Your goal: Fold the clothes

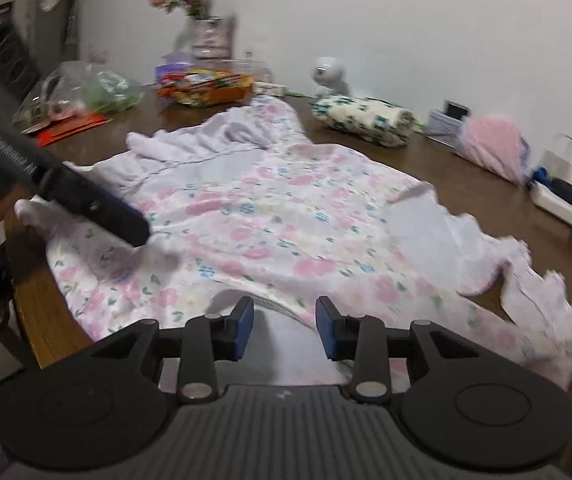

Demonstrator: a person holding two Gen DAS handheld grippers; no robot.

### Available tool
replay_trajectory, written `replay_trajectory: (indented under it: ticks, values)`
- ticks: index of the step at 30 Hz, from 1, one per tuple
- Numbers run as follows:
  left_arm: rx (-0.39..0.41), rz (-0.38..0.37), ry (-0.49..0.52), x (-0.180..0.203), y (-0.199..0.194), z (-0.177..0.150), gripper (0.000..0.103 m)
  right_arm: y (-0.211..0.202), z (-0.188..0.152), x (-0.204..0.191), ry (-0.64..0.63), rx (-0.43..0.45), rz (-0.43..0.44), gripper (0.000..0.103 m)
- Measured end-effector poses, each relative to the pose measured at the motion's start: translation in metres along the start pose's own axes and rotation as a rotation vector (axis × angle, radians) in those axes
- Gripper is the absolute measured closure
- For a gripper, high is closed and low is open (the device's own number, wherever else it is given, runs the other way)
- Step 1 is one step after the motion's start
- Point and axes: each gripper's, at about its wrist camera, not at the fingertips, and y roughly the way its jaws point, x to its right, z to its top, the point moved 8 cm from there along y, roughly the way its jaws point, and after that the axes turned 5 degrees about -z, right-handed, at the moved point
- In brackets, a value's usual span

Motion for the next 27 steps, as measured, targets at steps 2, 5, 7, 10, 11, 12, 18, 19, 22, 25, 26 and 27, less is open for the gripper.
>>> replay_trajectory:
  ticks: [2, 5, 7, 10, 11, 12, 18, 19, 22, 25, 26, 27]
  values:
    - [0.005, 0.001, -0.016, -0.002, 0.001, 0.002, 0.046, 0.002, 0.002, -0.004, -0.020, 0.002, 0.027, 0.082]
    - [0.004, 0.009, -0.022, -0.003, 0.002, 0.004, 0.046, -0.002, 0.001, -0.003, 0.004, -0.003, 0.049, 0.102]
    - [0.000, 0.010, -0.022, -0.003, 0.003, 0.004, 0.046, -0.013, -0.006, -0.004, -0.020, -0.005, 0.053, 0.102]
    - [-0.008, 0.016, 0.001, -0.001, 0.004, 0.004, 0.045, -0.023, -0.015, 0.000, 0.003, -0.023, 0.042, 0.102]
    - [-0.011, 0.020, 0.010, 0.000, 0.004, 0.004, 0.045, -0.026, -0.017, 0.001, 0.000, -0.028, 0.025, 0.102]
    - [-0.014, 0.022, 0.014, 0.000, 0.005, 0.004, 0.045, -0.030, -0.017, 0.002, -0.004, -0.023, 0.012, 0.102]
    - [-0.012, 0.017, 0.020, 0.001, -0.009, 0.004, 0.039, -0.051, 0.003, -0.010, 0.059, 0.092, 0.131, 0.065]
    - [-0.011, 0.015, 0.022, 0.002, -0.011, 0.004, 0.039, -0.047, 0.003, -0.016, 0.048, 0.087, 0.143, 0.065]
    - [0.011, 0.015, 0.058, 0.006, -0.031, 0.005, 0.042, -0.034, -0.003, -0.035, 0.000, 0.053, 0.170, 0.080]
    - [0.037, 0.043, 0.108, 0.005, -0.063, 0.002, 0.044, -0.033, -0.009, -0.033, 0.014, 0.027, 0.164, 0.090]
    - [0.033, 0.060, 0.136, 0.002, -0.073, -0.003, 0.044, -0.035, -0.010, -0.029, 0.026, 0.023, 0.157, 0.090]
    - [0.029, 0.076, 0.166, 0.000, -0.082, -0.008, 0.044, -0.039, -0.011, -0.027, 0.026, 0.025, 0.147, 0.089]
